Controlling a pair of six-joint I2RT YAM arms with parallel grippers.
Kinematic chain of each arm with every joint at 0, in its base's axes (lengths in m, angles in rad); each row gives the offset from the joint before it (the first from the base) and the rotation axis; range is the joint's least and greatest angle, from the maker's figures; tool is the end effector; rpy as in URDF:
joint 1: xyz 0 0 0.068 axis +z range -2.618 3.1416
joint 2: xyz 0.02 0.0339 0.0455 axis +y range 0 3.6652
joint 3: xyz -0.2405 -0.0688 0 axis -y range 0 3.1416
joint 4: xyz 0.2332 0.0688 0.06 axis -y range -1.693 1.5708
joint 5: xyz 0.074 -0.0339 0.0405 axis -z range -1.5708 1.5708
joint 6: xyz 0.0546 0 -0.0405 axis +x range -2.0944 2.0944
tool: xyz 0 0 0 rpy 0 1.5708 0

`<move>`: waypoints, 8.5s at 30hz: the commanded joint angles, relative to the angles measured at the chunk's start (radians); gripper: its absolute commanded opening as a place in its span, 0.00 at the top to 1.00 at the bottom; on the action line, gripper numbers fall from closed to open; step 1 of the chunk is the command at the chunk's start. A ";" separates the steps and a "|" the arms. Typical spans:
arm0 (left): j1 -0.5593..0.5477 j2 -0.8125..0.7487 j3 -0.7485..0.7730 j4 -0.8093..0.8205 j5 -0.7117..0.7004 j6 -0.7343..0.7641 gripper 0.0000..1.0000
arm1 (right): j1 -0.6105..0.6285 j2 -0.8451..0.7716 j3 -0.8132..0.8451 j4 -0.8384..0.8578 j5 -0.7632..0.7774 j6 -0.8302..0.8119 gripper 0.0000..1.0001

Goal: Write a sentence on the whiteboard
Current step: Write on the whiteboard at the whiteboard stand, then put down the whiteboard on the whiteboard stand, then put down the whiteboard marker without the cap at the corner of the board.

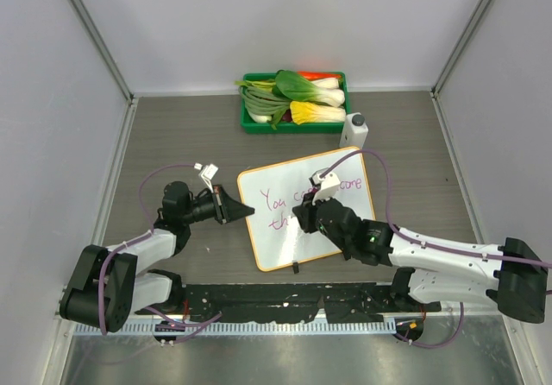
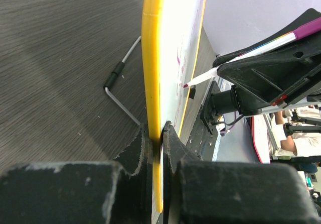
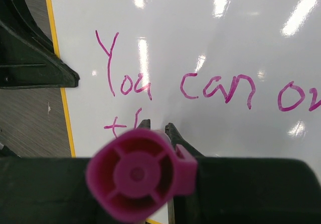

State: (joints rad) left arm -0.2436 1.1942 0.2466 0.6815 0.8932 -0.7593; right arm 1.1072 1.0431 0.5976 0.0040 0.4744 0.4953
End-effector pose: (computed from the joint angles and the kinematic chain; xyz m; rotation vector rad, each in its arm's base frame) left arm 0.2040 -0.0945 0.1543 0.1864 2.0020 -1.4863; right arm 0.1323 0.2089 0.2226 -0.3075 1.9813 0.5683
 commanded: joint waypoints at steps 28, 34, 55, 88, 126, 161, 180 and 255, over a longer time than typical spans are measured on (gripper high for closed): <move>-0.003 0.019 0.011 -0.022 -0.046 0.074 1.00 | -0.009 -0.055 -0.091 0.030 -0.046 0.069 0.99; -0.003 0.018 0.010 -0.022 -0.045 0.074 1.00 | -0.007 -0.066 -0.065 0.027 -0.043 0.060 0.99; -0.003 0.016 0.010 -0.022 -0.045 0.074 1.00 | -0.035 -0.020 0.068 0.062 0.001 -0.024 0.99; -0.005 0.016 0.010 -0.023 -0.046 0.074 1.00 | -0.049 -0.077 -0.008 0.004 0.000 0.032 0.99; -0.003 0.021 0.011 -0.023 -0.046 0.074 1.00 | -0.049 -0.054 -0.058 -0.039 -0.023 0.032 0.99; -0.003 0.027 0.011 -0.017 -0.045 0.071 1.00 | -0.049 -0.077 -0.079 0.019 -0.066 0.089 0.99; -0.003 0.028 0.011 -0.017 -0.042 0.071 1.00 | -0.047 -0.235 -0.107 -0.070 0.009 0.071 0.99; -0.008 -0.615 0.388 -0.970 -0.692 -0.032 0.00 | -0.049 -0.660 -0.226 -0.682 -0.327 0.745 0.99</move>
State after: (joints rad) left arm -0.2493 0.5262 0.5617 -0.1822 0.2729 -0.7841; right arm 1.0626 0.4400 0.4240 -0.5873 0.2451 1.0550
